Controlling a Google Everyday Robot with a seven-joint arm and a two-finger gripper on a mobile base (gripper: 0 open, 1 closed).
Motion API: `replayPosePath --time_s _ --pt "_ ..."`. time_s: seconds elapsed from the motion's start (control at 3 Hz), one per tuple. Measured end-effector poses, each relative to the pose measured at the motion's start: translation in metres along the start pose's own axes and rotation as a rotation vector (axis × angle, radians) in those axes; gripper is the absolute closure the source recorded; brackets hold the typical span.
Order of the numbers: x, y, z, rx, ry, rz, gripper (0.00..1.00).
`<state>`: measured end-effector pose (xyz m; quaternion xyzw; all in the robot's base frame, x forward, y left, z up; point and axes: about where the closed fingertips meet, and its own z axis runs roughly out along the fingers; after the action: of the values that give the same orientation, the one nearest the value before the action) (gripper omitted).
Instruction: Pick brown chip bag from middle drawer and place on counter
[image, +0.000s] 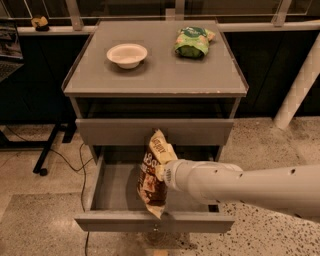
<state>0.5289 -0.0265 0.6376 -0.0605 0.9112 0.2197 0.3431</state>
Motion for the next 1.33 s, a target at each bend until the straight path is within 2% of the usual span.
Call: replayPosePath --time_s 0.33,0.67,1.0,1.33 --pt "0.000 0.000 0.001 -0.001 0.002 0.000 1.00" --pt "-0.008 0.016 -0.005 -0.027 -0.016 -0.031 1.00" --pt "-0.024 0.036 -0.033 -0.034 -0.079 -0.090 1.00" --pt "-0.049 0.050 -0.073 -0.018 -0.155 -0.155 1.00"
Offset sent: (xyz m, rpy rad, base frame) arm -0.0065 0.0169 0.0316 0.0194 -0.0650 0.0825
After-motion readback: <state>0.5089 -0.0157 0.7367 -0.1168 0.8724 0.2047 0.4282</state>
